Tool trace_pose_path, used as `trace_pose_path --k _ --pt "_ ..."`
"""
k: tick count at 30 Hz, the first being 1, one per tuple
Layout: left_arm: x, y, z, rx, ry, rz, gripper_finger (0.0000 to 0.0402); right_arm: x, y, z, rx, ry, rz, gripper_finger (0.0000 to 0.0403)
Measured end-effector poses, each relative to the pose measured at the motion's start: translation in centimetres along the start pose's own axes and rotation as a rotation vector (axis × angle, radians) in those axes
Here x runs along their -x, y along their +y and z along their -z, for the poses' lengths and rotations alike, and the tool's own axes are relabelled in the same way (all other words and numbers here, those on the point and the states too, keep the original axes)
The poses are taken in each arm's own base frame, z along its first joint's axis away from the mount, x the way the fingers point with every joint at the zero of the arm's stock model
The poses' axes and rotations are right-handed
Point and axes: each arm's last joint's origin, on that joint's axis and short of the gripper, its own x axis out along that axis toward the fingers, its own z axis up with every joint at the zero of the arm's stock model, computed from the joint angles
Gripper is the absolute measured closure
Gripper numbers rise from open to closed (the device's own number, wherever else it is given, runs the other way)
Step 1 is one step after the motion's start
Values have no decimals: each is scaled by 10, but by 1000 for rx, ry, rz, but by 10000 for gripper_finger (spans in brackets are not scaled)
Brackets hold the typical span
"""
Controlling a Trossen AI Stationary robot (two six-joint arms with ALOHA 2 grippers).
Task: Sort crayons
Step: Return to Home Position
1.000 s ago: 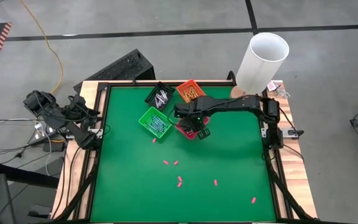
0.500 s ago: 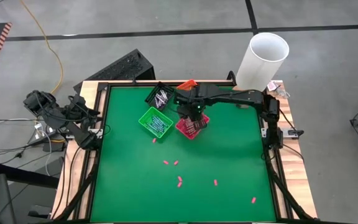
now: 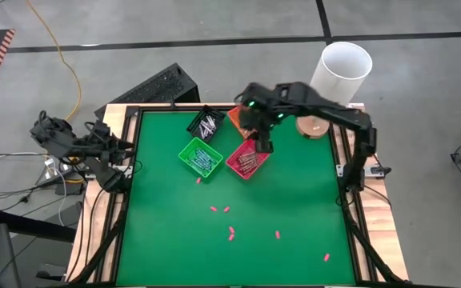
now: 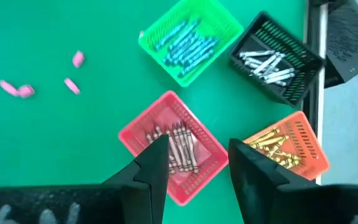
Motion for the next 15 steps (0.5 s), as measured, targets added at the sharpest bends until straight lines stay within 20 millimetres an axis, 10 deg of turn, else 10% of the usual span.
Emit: trace_pose_path --k 15 --pt "4 -19 -20 50 -173 144 189 125 17 68 -380 -113 54 241"
